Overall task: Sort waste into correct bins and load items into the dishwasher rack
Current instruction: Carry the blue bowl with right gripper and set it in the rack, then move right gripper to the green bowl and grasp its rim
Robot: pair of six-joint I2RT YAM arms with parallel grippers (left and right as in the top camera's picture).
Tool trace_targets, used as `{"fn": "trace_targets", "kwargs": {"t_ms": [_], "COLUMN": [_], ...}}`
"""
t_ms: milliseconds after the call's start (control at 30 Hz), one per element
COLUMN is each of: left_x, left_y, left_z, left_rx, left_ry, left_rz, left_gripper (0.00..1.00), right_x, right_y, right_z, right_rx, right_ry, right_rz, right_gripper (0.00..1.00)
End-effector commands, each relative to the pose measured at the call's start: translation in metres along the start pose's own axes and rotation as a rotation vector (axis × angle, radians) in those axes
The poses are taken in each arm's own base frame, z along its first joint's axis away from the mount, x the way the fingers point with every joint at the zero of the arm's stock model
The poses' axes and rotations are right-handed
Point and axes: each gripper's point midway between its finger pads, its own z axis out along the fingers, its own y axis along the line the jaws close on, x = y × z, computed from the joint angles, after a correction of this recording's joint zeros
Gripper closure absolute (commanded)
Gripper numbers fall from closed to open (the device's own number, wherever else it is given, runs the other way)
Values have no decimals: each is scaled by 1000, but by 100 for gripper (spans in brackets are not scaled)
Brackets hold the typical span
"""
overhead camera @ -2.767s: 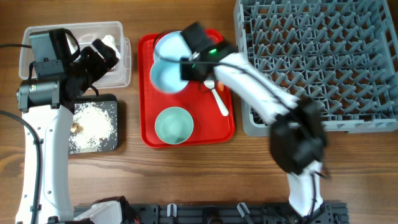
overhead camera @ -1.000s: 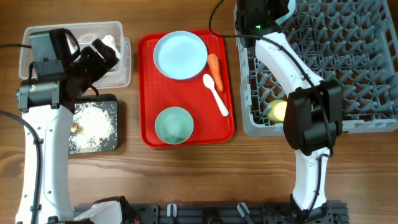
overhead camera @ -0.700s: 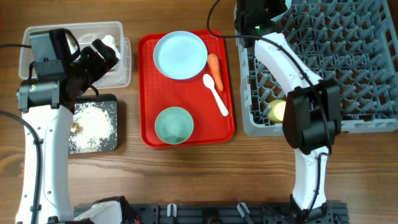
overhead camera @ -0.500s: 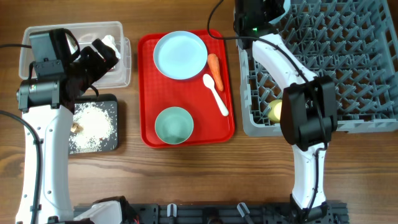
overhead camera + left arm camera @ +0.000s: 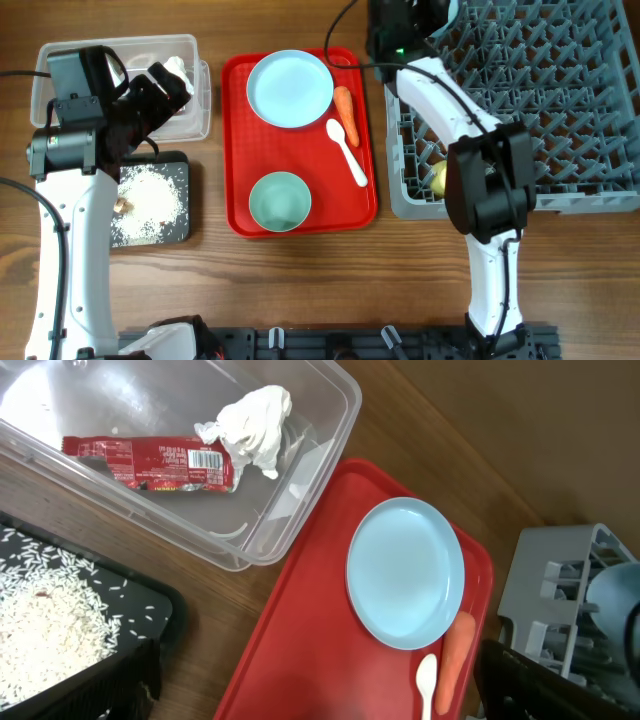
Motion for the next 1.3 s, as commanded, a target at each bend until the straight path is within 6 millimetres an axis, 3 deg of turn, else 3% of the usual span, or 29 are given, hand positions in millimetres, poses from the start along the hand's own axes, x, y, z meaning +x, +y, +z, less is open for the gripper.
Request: {"fn": "trace_targets", "kwargs": {"t_ms": [0,33,100,400,533,667,833,933,1000,1133,1267], "left_x": [-4,-4,-4,-4,-4,-4,-4,-4,-4,-4,-4], "left_y": [1,1,1,1,1,1,1,1,1,1,1], "left_z": [-1,-1,-1,-1,-1,-1,-1,-1,-1,-1,-1], "left_rx": [-7,-7,-7,-7,-7,-7,-7,-7,-7,-7,-7], "left_ry": [-12,-12,-13,-13,-12,-13,-13,-13,-13,-13,-13], "left_rz": [10,10,10,10,10,10,10,10,10,10,10], "left_gripper": [0,0,0,0,0,0,0,0,0,0,0], "right_x": [-3,-5,-9,-22,-29,-47,-51,-43,-31,0,38], "right_y": [29,33,40,53,41,5,-1,22,43,72,96], "right_z": [-16,-21,-31,-53,-58,-74,-107,-144,-187,-282,-324], "right_rx": [-24,-33,-46,-64,-53,-71,-323,-638,-930,-1503,-1697], "right_ry": [-8,-13,-25,-70,-87,-142,-193,-194,-169,0,244], "right_rz": [-61,-76,-110,-157,-118,43,165,198,199,242,230], "right_gripper": [44,34,26,12,12,11,12,12,12,27,29]}}
